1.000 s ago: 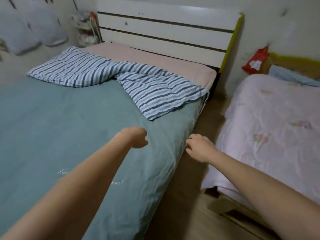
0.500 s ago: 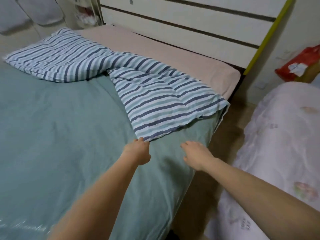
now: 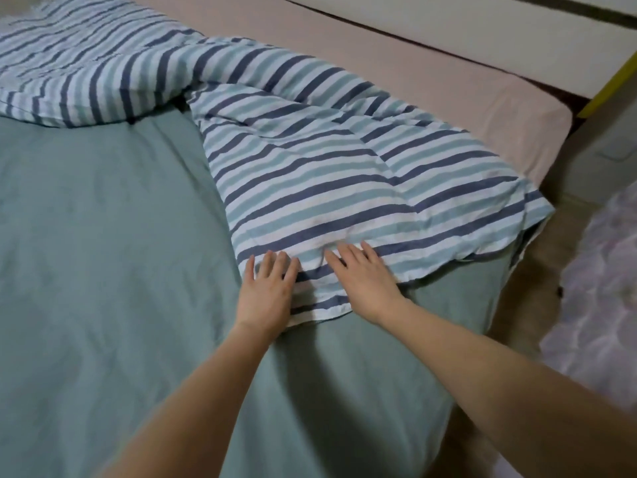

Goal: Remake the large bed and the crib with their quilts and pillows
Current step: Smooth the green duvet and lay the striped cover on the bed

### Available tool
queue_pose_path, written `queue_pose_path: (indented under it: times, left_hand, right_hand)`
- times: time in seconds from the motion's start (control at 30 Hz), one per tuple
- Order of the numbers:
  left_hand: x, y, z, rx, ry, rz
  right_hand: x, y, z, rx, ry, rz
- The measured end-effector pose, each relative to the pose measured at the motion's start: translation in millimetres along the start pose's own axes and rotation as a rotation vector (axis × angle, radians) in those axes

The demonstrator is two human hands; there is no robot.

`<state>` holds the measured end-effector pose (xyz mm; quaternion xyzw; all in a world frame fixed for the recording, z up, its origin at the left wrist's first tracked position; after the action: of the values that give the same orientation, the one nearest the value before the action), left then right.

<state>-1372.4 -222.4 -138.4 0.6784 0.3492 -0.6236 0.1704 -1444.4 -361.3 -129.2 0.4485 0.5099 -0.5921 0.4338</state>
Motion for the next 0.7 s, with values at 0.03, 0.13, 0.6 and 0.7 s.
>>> queue_pose_path:
  times: [0.03,0.13,0.6,0.7]
  left_hand:
    - [4,8,0,0.019,-0.023,0.034]
    - [15,17,3,0.014,-0.129,-0.104]
    - [-31,32,14,-0.2,-0.261,0.022]
    - [-69,19,45,-0.108,-0.323,-0.074]
  right_hand:
    - [6,9,5,-0.012,0.016,0.01]
    - [7,20,19,-0.004,0.124,0.036]
    - [21,30,24,0.008,0.448,0.226]
    - [5,4,46,-0.001,0.531,0.148]
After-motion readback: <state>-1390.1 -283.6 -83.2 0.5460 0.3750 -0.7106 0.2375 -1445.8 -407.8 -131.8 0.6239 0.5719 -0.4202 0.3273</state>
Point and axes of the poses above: each hand's wrist, its own y-axis towards the middle knuckle, its own x-axis out of the palm, z = x × y, the point moved 4 cm from there along y, towards the middle knuckle, and after that the axes turned 1 degree about -x, right-handed, at the moved point
